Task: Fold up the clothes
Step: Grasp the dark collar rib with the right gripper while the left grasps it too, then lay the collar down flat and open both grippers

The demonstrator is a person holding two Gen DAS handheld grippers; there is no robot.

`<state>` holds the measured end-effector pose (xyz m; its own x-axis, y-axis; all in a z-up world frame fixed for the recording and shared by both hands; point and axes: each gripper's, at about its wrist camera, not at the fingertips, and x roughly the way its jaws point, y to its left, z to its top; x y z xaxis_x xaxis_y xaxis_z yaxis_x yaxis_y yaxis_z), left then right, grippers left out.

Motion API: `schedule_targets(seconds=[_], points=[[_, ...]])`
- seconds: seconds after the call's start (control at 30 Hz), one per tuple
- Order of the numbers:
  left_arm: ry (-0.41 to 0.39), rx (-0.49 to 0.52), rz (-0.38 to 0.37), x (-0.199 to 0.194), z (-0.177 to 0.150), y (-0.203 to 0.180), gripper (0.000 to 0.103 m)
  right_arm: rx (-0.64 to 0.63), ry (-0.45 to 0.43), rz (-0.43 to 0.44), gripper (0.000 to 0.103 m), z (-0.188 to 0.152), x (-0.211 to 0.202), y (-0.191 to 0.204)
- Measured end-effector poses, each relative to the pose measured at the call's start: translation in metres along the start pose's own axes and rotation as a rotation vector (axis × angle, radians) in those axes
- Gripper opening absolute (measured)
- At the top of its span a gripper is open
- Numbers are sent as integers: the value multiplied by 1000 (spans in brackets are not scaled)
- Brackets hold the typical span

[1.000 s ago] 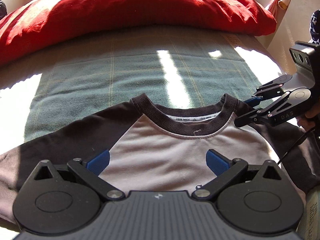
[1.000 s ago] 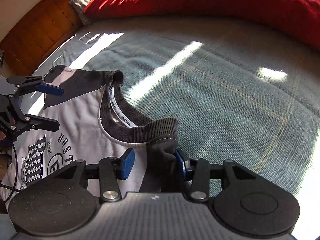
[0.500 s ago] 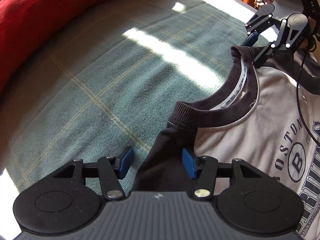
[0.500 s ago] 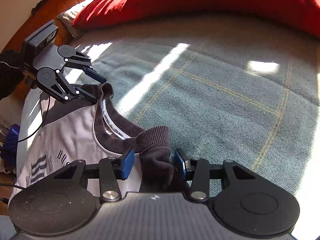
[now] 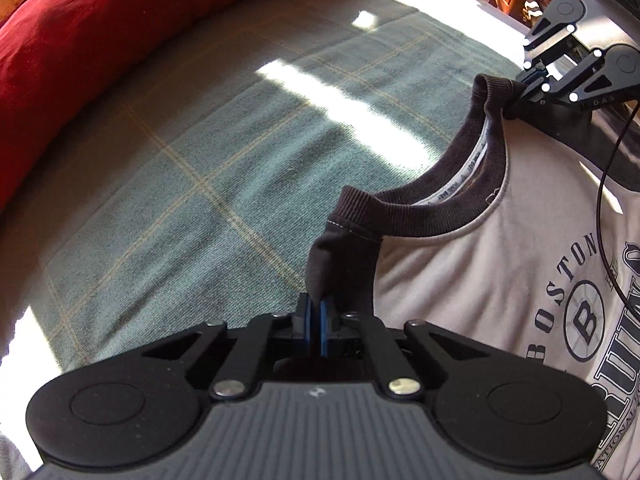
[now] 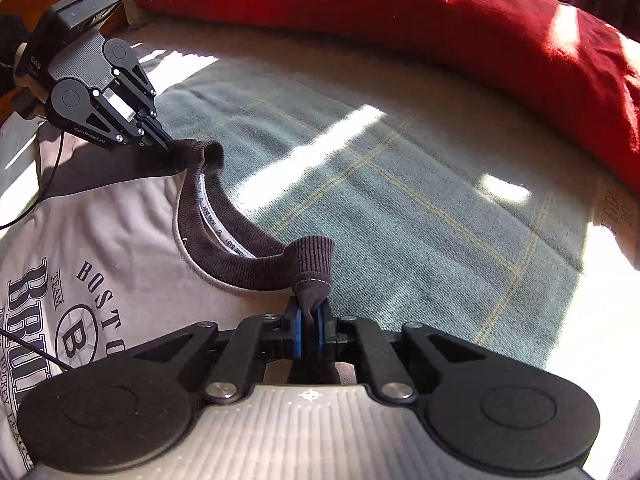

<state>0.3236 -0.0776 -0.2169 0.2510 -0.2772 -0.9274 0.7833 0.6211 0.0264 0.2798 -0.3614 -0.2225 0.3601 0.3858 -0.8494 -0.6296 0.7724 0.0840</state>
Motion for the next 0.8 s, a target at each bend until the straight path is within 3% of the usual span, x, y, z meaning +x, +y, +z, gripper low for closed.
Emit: schedule_targets(seconds=[0.17,0.37,0.47,0.5,0.57,0.63,0.73,0.8], points=[[-103,-14,132,-29,2,-8,1,-179,-36,-206,5,5,-13,37],[-210,-55,264,-48,20,7,0,-176,-95,-331,5,27,-20,29],[-201,-146,261,-33,26,23,2,-141,-104,-343,6,37,-4,16],[-183,-171,260,-26,25,26,7,-116,-87,-328,8,37,4,13],[-189,-185,274,-25,19,22,7,-63,-50,-310,20,35,17,6],[-219,-173,264,-33,12,11,7,-30,-59,-355,24,27,12,9],[-254,-170,175,-45,-1,-13,13,37,-118,-364,34,14,-13,19],[-239,-151,114,-43,-12,-34,13,63,-82,-292,37,-1,-10,35]])
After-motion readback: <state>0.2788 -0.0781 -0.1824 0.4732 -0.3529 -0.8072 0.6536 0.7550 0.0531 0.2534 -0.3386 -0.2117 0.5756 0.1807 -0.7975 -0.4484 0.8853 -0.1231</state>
